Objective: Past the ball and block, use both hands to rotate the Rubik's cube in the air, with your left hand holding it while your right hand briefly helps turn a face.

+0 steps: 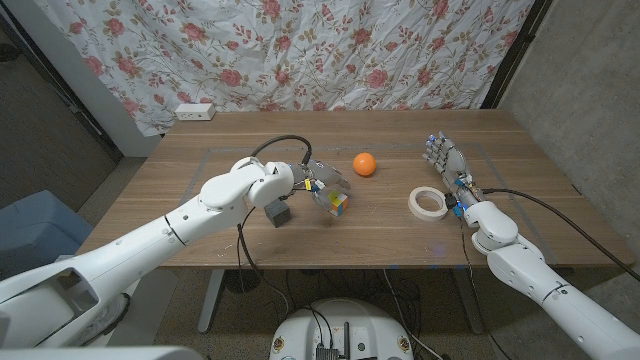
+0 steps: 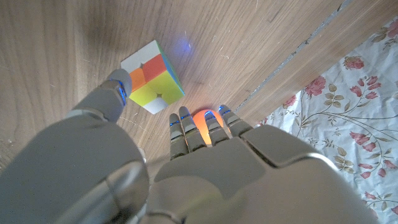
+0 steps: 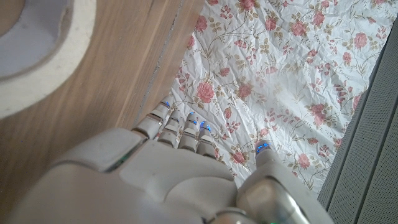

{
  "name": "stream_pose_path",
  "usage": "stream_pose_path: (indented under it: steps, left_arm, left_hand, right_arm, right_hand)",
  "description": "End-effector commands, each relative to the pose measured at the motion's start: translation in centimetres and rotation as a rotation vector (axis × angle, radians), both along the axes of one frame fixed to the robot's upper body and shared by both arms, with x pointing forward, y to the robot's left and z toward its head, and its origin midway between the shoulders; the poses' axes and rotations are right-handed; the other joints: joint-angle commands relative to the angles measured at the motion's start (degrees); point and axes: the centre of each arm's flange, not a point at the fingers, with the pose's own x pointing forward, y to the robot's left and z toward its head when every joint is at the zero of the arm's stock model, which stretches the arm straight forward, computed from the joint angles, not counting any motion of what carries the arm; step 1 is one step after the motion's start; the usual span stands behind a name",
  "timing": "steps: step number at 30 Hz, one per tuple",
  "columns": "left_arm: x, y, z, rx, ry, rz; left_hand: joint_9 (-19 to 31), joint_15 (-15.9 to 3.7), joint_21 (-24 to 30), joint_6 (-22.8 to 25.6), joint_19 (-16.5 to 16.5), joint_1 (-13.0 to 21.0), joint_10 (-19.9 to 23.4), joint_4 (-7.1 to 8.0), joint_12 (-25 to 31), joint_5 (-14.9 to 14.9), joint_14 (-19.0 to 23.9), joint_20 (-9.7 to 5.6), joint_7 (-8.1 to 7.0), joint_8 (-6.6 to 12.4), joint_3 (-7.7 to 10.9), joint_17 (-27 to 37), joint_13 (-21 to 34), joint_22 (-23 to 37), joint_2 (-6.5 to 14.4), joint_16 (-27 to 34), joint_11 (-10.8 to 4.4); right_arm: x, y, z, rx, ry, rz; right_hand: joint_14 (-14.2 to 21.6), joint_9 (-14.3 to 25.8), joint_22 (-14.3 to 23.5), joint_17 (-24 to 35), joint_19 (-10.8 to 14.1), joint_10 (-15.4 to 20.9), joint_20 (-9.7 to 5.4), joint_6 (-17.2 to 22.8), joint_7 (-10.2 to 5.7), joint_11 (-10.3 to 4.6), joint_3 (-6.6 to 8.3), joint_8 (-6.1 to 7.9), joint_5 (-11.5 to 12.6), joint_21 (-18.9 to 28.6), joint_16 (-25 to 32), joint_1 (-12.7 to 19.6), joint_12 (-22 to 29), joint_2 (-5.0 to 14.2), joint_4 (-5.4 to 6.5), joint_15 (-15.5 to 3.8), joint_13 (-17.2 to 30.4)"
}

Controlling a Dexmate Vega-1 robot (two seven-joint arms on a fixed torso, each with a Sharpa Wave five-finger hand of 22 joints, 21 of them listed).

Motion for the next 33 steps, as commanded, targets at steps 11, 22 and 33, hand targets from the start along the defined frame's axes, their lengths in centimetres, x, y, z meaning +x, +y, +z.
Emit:
stream_pose_path:
  steps: [11,22,33]
  left_arm:
    - [-0.40,-0.20,0.00,-0.005,-0.075,-0.008]
    - [-0.45,-0.58,-0.37,0.034,-0.107,0.001]
    - [-0.45,-0.85,-0.73,0.052,-0.135,-0.002]
  left_hand:
    - [0.57,-5.60,0.36,6.46,2.55,4.23,3.83,0.06,0.68,-0.03,5.09,-0.11,-0.18,2.37,-1.92,0.34,0.33,0.20,-0.73,0.70,-0.81]
    - [0.68,-6.42,0.35,9.37,4.06,6.69,8.57,0.17,1.61,-0.05,8.44,0.09,-0.06,3.25,-3.91,0.41,0.52,0.24,-0.84,0.91,-1.44]
    - [0.70,-7.31,0.96,11.22,7.06,8.20,11.97,0.36,2.11,-0.05,10.94,-0.71,0.79,3.50,-5.87,0.48,0.66,0.35,-0.72,1.10,-1.71]
  right_arm:
    - [0.19,0.13,-0.61,0.011,0.018,0.007]
    - [0.17,0.10,-0.63,0.015,0.017,0.000]
    - [-0.06,0.10,-0.77,0.018,0.017,-0.008]
  right_hand:
    - [-0.18,0.19,0.14,-0.01,-0.09,-0.01,0.07,0.80,-0.57,-0.18,0.13,0.10,0.21,0.33,0.52,-0.53,0.50,0.14,-0.24,-0.27,0.12]
    - [-0.17,0.19,0.15,-0.08,0.01,0.02,0.13,0.78,-0.75,-0.15,0.12,0.07,0.20,0.37,0.63,-0.61,0.53,0.19,-0.32,-0.28,0.12]
    - [-0.18,0.19,0.15,-0.18,0.05,-0.04,0.12,0.76,-0.82,0.05,0.17,0.05,0.20,0.38,0.72,-0.65,0.52,0.30,-0.40,-0.30,0.11]
